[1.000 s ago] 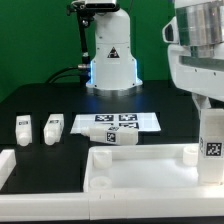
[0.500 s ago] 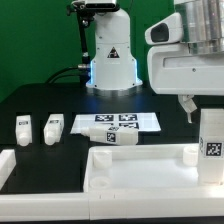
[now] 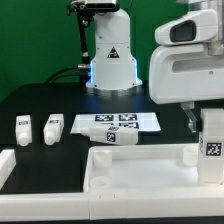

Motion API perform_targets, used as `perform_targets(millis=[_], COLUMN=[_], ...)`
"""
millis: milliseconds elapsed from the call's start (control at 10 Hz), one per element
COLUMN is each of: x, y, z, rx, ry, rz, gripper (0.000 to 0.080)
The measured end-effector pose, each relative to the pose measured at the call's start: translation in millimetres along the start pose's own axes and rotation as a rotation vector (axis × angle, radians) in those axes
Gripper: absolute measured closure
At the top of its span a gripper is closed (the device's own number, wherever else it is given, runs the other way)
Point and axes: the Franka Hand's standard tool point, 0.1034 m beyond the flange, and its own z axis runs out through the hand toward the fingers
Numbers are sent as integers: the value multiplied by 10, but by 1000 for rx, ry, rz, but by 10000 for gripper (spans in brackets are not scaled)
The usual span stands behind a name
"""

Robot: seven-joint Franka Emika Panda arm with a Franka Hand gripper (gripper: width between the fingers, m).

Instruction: Assemble desk

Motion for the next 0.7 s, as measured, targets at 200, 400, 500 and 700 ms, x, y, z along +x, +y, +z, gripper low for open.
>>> perform_targets(millis=[200,400,500,700], x=[-2,13,4,-38], y=[2,81,90,81], z=[4,6,18,22], rx=[-1,-8,-7,6], ry=[-1,6,20,30], rz=[14,253,403,771], gripper=[423,492,495,496])
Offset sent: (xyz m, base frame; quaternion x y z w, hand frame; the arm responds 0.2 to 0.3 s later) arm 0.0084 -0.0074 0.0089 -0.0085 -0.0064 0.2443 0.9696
